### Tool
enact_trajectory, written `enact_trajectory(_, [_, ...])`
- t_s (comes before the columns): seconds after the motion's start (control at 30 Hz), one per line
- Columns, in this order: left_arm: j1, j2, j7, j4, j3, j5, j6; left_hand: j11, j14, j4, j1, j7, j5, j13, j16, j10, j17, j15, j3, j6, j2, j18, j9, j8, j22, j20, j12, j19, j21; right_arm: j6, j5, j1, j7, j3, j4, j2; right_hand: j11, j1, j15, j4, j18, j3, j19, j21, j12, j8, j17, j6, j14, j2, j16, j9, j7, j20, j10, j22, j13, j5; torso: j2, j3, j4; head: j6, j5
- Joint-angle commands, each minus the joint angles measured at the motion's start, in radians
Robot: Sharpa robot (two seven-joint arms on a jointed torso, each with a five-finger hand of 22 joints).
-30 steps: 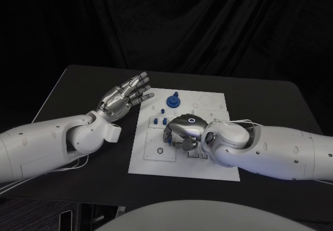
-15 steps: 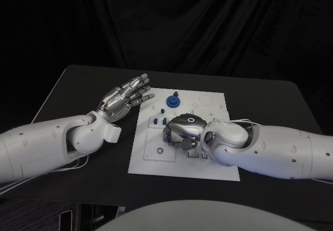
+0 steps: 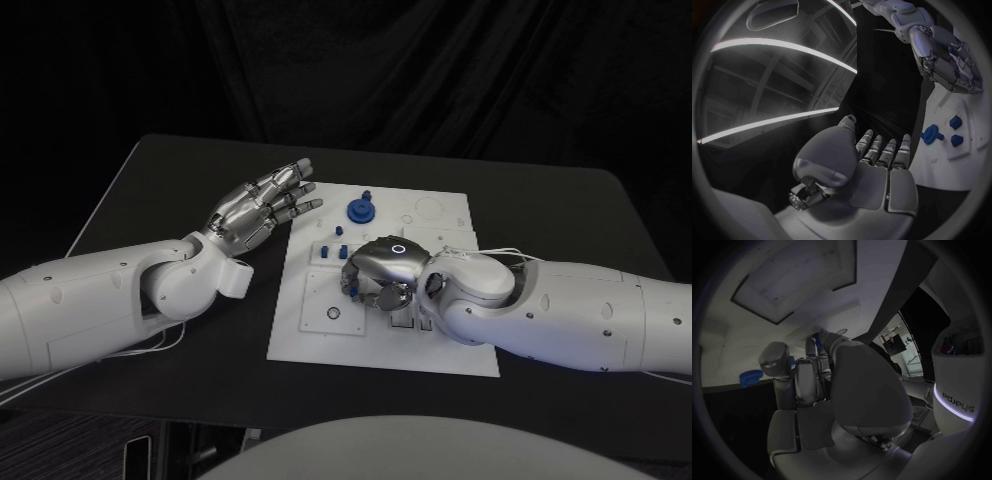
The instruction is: Assemble the parts on the task board
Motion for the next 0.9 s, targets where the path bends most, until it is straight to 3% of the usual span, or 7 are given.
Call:
enact_trajectory(0.03, [-0.002, 0.0, 0.001, 0.001, 0.001, 0.005, 0.017, -0.006, -0.001, 0.001, 0.006, 0.006, 0.004, 0.001, 0.005, -0.001, 0.001, 0.007, 0.005, 0.006, -0.001, -0.013, 0.001, 0.005, -0.001, 0.0, 0.003, 0.008, 0.002, 0.014, -0.008, -0.005, -0.023, -0.001, -0.003, -0.002, 0.005, -0.012, 0.001, 0.003, -0.004, -0.008, -0.008, -0.006, -0.007, -0.008, -0.002, -0.011, -0.006, -0.002, -0.006, 0.002, 0.0, -0.001, -0.004, 0.111, -0.002, -0.007, 0.0, -0.0001, -0.0002, 0.0, 0.0])
enact_trajectory(0.27, [-0.005, 0.001, -0.001, 0.0, 0.001, 0.005, 0.02, -0.007, -0.001, 0.0, 0.005, 0.01, 0.004, 0.001, 0.006, -0.001, 0.001, 0.007, 0.006, 0.018, -0.002, -0.013, 0.003, 0.008, -0.001, 0.0, 0.003, 0.009, 0.002, 0.018, -0.008, -0.005, -0.019, -0.001, -0.002, -0.004, 0.015, -0.022, 0.01, 0.011, -0.003, -0.023, -0.015, -0.023, -0.015, -0.02, -0.011, -0.059, -0.012, -0.014, -0.012, 0.006, 0.012, 0.006, -0.023, 0.107, -0.002, -0.018, 0.0, -0.0001, 0.0007, 0.0, 0.001])
enact_trajectory(0.5, [-0.007, 0.001, -0.002, -0.001, 0.001, 0.005, 0.021, -0.008, -0.001, 0.0, 0.005, 0.012, 0.004, 0.001, 0.006, -0.001, 0.001, 0.007, 0.007, 0.024, -0.002, -0.013, 0.004, 0.009, -0.002, 0.0, 0.003, 0.009, 0.001, 0.005, -0.008, -0.005, -0.003, -0.001, 0.002, -0.007, 0.04, -0.048, 0.031, 0.043, 0.001, -0.085, -0.028, -0.054, -0.03, -0.084, -0.024, -0.214, -0.024, -0.036, -0.02, -0.022, 0.015, 0.024, -0.122, 0.101, -0.002, -0.024, 0.0, 0.0005, -0.0007, 0.0, 0.002])
enact_trajectory(0.6, [-0.007, 0.001, -0.002, -0.002, 0.001, 0.005, 0.021, -0.008, -0.001, 0.0, 0.005, 0.013, 0.004, 0.001, 0.006, -0.001, 0.001, 0.007, 0.007, 0.026, -0.002, -0.013, 0.004, 0.009, -0.002, 0.0, 0.003, 0.009, 0.001, -0.005, -0.008, -0.005, 0.002, -0.001, 0.006, -0.013, 0.056, -0.038, 0.042, 0.057, 0.008, -0.14, -0.053, -0.106, -0.052, -0.113, -0.047, -0.277, -0.044, -0.034, -0.034, -0.046, 0.003, 0.037, -0.221, 0.089, -0.011, -0.026, -0.001, 0.0, -0.0014, 0.0, 0.004])
enact_trajectory(0.67, [-0.008, -0.001, -0.001, -0.002, 0.001, 0.005, 0.02, -0.008, -0.001, 0.0, 0.005, 0.013, 0.004, 0.001, 0.006, -0.001, 0.001, 0.007, 0.007, 0.026, -0.002, -0.013, 0.004, 0.009, -0.002, 0.0, 0.003, 0.009, 0.001, -0.011, -0.008, -0.005, 0.004, 0.0, 0.011, -0.019, 0.062, -0.023, 0.045, 0.066, 0.012, -0.171, -0.065, -0.128, -0.057, -0.116, -0.056, -0.289, -0.055, -0.031, -0.039, -0.054, -0.002, 0.04, -0.265, 0.085, -0.015, -0.024, 0.0, 0.0001, -0.0011, 0.0, 0.005])
enact_trajectory(0.77, [-0.008, -0.004, -0.001, -0.002, 0.001, 0.005, 0.018, -0.008, -0.001, -0.001, 0.005, 0.013, 0.004, 0.001, 0.006, -0.001, 0.001, 0.007, 0.007, 0.027, -0.002, -0.013, 0.004, 0.01, -0.002, 0.0, 0.003, 0.009, 0.002, -0.033, -0.008, 0.001, 0.006, 0.003, 0.033, -0.044, 0.074, 0.026, 0.049, 0.109, 0.022, -0.225, -0.096, -0.189, -0.06, -0.108, -0.095, -0.287, -0.085, -0.031, -0.063, -0.07, 0.0, 0.044, -0.34, 0.071, -0.029, -0.022, 0.0, 0.0005, -0.0005, 0.0, 0.005])
enact_trajectory(0.9, [-0.009, -0.007, 0.0, -0.002, 0.001, 0.005, 0.017, -0.008, -0.001, -0.001, 0.005, 0.013, 0.004, 0.001, 0.006, -0.001, 0.001, 0.007, 0.007, 0.027, -0.002, -0.013, 0.004, 0.01, -0.002, 0.0, 0.003, 0.009, 0.002, -0.06, -0.008, 0.03, 0.004, 0.005, 0.062, -0.078, 0.073, 0.061, 0.057, 0.112, 0.019, -0.214, -0.085, -0.172, -0.04, -0.102, -0.086, -0.279, -0.079, -0.02, -0.054, -0.076, 0.011, 0.05, -0.326, 0.076, -0.03, 0.001, 0.0, 0.0004, -0.0002, 0.0, 0.005])
